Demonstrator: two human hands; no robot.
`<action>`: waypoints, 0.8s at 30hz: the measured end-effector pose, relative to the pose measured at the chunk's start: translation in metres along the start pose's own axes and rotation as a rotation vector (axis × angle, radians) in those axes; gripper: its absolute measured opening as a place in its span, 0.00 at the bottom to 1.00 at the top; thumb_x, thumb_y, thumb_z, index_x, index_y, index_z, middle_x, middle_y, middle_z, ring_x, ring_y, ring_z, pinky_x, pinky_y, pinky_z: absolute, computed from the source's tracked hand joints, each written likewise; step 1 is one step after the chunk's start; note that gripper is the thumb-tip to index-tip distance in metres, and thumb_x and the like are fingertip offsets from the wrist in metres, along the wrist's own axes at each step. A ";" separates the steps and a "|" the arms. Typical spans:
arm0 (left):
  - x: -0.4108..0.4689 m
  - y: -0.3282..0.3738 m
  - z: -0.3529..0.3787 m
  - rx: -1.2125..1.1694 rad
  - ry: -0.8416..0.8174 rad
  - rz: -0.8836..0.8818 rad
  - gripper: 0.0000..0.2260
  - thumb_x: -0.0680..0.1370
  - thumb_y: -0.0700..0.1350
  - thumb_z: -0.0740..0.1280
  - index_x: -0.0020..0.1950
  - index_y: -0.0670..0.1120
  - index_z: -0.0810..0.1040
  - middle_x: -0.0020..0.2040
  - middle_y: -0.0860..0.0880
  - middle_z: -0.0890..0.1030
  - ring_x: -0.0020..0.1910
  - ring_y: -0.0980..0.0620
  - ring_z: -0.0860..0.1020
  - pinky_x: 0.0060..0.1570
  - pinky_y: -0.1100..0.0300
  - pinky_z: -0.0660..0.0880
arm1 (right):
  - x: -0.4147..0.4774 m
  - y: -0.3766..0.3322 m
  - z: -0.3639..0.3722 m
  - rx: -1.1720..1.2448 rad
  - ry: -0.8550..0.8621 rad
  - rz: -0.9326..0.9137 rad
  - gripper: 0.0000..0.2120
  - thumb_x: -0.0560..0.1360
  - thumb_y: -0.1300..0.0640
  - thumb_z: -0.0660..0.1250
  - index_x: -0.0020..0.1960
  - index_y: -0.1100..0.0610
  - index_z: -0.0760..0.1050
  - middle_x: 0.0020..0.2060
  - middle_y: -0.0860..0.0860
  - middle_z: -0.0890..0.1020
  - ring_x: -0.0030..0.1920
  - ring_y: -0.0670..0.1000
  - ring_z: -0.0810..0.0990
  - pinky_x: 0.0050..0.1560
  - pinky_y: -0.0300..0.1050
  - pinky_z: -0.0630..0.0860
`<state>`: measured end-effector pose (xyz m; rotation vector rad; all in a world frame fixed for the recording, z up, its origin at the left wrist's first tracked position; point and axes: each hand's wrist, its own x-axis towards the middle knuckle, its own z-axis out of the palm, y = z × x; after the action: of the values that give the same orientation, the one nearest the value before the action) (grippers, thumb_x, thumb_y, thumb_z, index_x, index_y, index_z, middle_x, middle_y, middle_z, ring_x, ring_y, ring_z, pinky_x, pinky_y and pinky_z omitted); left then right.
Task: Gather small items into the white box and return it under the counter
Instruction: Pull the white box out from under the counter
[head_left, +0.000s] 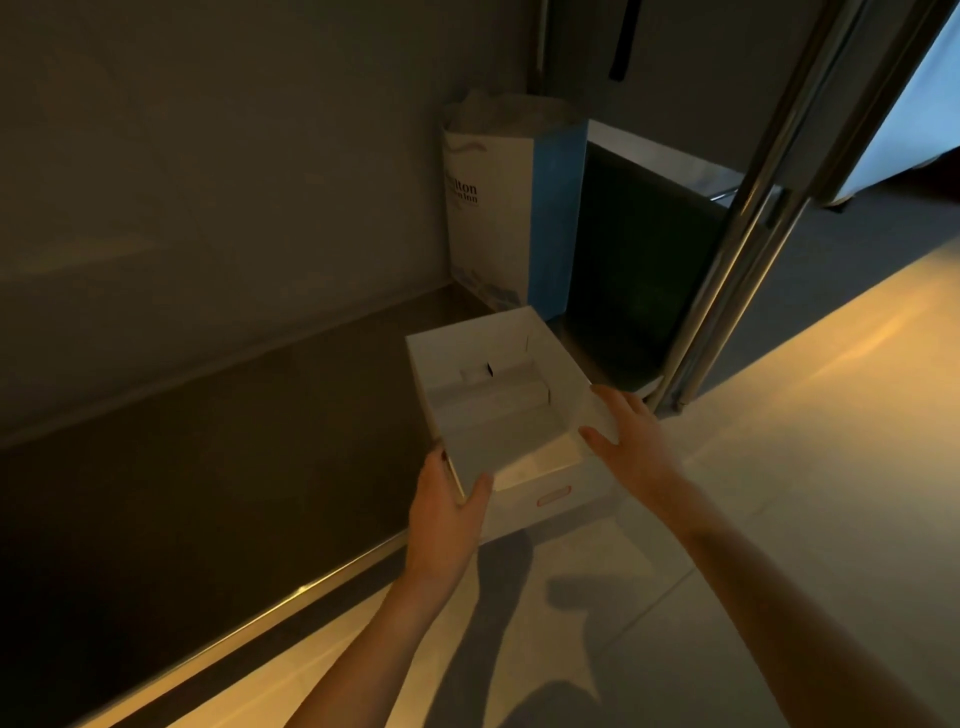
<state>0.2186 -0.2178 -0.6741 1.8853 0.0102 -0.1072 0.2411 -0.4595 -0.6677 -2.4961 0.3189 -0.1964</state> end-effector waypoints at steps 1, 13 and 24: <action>0.003 0.004 0.003 -0.022 0.011 -0.032 0.26 0.74 0.51 0.71 0.63 0.69 0.60 0.56 0.61 0.71 0.61 0.53 0.74 0.54 0.47 0.79 | 0.005 0.001 -0.001 0.078 -0.065 0.057 0.28 0.75 0.51 0.67 0.72 0.43 0.61 0.66 0.51 0.70 0.59 0.53 0.74 0.49 0.45 0.73; -0.012 -0.002 0.003 0.002 -0.083 -0.112 0.37 0.72 0.34 0.72 0.74 0.56 0.60 0.65 0.55 0.71 0.65 0.58 0.66 0.61 0.53 0.72 | -0.032 0.025 -0.016 0.260 -0.266 0.313 0.32 0.70 0.69 0.68 0.72 0.52 0.68 0.66 0.57 0.70 0.63 0.57 0.72 0.59 0.48 0.73; -0.072 0.124 -0.018 0.065 -0.366 -0.133 0.41 0.69 0.35 0.74 0.57 0.80 0.63 0.56 0.71 0.71 0.52 0.78 0.70 0.42 0.80 0.72 | -0.153 -0.022 -0.159 0.343 -0.078 0.542 0.36 0.61 0.68 0.73 0.67 0.49 0.74 0.58 0.53 0.82 0.52 0.51 0.82 0.52 0.49 0.78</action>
<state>0.1553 -0.2365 -0.5451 1.9039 -0.1198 -0.5479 0.0646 -0.4890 -0.5370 -1.9910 0.8349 0.0647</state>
